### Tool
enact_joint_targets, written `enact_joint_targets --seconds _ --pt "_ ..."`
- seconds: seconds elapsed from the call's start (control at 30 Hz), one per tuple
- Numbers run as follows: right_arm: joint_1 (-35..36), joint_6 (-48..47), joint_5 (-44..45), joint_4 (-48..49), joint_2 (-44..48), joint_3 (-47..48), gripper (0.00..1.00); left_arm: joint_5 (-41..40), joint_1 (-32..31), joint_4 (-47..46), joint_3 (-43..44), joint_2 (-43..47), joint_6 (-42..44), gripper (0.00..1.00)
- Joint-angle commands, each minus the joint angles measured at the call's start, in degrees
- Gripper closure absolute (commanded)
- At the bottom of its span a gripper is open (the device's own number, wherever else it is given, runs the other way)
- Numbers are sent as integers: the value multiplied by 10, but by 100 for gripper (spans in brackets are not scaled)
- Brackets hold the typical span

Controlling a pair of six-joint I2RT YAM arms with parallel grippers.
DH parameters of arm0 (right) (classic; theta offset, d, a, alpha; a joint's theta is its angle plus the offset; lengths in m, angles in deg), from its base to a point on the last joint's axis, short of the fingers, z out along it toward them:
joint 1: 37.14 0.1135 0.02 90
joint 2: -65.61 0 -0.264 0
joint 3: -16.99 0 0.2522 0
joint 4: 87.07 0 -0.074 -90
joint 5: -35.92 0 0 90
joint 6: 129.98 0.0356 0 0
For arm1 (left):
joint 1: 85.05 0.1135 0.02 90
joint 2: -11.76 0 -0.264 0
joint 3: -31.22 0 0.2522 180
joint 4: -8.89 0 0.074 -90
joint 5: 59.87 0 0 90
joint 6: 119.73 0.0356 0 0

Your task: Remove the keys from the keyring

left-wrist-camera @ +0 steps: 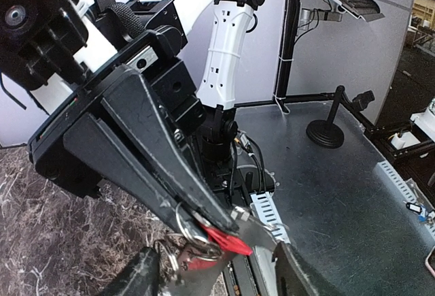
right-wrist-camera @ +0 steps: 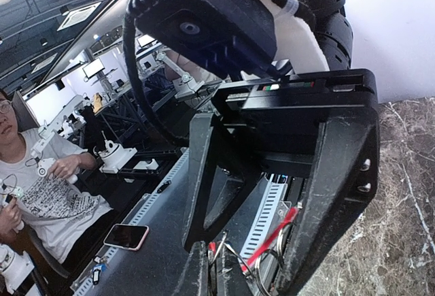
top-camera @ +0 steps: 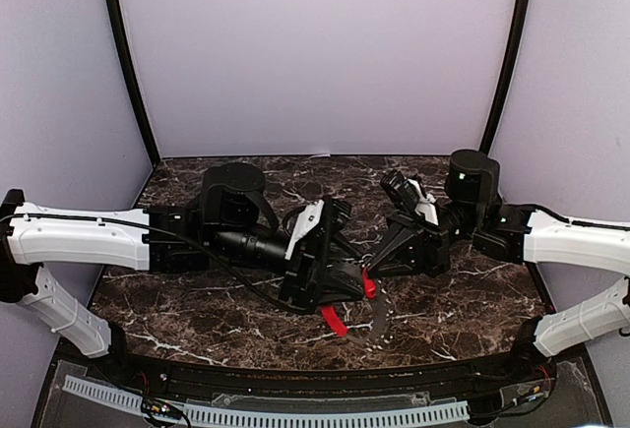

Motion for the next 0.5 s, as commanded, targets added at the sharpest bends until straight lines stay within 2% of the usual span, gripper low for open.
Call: enact_joint_targets --seconds 0.0,0.23,0.47 --pt "-2 7 -19 36 17 20 100 -18 1 -4 12 -3 11 35" --pt "-2 10 -28 40 19 20 100 -12 1 -12 10 -2 13 36" --pt "-2 12 -31 37 30 20 100 -89 18 -25 -11 10 -10 30"
